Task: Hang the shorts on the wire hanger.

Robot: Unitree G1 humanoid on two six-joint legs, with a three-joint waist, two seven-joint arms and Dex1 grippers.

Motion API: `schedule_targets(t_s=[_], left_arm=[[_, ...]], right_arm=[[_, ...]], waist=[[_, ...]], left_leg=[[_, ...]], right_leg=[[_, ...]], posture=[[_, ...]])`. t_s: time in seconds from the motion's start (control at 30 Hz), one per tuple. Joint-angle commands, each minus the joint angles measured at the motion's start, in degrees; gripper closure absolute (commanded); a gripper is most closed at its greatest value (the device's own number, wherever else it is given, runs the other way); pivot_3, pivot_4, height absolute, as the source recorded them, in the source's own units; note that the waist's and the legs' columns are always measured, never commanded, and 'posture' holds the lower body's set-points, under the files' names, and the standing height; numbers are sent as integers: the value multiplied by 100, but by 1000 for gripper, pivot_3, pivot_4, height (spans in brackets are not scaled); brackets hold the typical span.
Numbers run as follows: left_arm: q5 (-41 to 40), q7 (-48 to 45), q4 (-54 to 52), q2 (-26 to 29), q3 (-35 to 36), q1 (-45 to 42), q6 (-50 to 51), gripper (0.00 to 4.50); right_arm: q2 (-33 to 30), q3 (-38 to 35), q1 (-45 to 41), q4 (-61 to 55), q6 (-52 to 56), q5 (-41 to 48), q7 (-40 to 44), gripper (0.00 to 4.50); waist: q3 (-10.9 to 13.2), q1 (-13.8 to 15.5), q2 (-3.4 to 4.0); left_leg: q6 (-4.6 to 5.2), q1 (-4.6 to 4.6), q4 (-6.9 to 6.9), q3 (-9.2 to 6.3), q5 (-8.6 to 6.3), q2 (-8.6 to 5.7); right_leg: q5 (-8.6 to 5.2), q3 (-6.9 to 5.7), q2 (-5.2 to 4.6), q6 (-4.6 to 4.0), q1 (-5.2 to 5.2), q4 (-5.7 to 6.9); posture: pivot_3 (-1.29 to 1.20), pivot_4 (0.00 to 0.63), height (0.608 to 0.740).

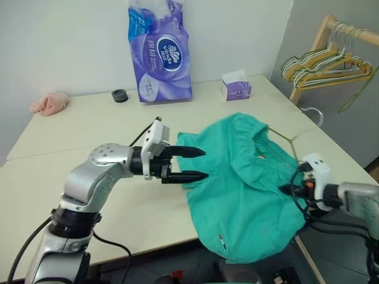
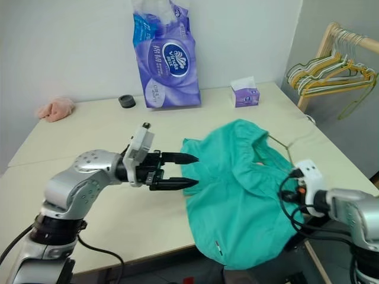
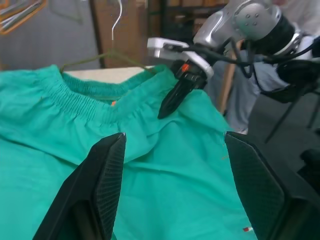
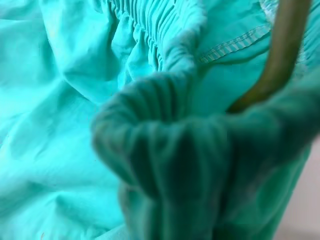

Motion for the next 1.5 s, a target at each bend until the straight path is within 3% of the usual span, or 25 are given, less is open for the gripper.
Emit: schedule_targets(t_s=[0.03,0.27,0.57,0.9,1.33,1.5], left_arm=[[-63,-164,37,-268,-158,-227,-104,1191],[394,45,537,-1067,-572,-755,-400,1191],[1283,738,1053,-1915,-899,-1395,-958,1191],[1428,926,1092,-2345,-921,-1699,-1071,1191],[1607,1005,1082,-2561,-1046,-1702,-1206,1191],[1574,948,1191,-2635,-1033,-1871,-1180,1191]], right_arm=[[-128,-886,374,-485,326,173,-140,4500],[-230,-2098,341,-126,331,170,-740,4500],[-704,-2338,-1452,963,331,-21,-1850,4500],[-1465,-1571,-3550,2818,184,-455,-2552,4500],[-2622,468,-5297,6905,-1359,-1120,-1957,4500],[-2784,1073,-5488,7365,-1477,-1247,-1476,4500]], waist=[[14,-116,6],[53,-509,3],[117,-1055,-17],[257,-1259,-9],[478,-1261,-30],[493,-1269,-41]], left_leg=[[1,0,0,5,0,0],[3,3,-9,30,-2,2],[58,41,-46,137,-35,-1],[58,62,-78,163,-35,-2],[57,95,-85,258,-35,-9],[55,103,-86,288,-36,-9]], right_leg=[[-1,4,0,2,1,-2],[-8,27,9,12,2,-16],[-24,129,2,40,10,-25],[-26,149,-1,45,10,-27],[-23,236,-11,57,10,-26],[-13,269,-12,85,10,-39]], posture=[[-561,98,740],[-614,114,740],[-605,126,740],[-593,151,740],[-573,178,740],[-573,178,740]])
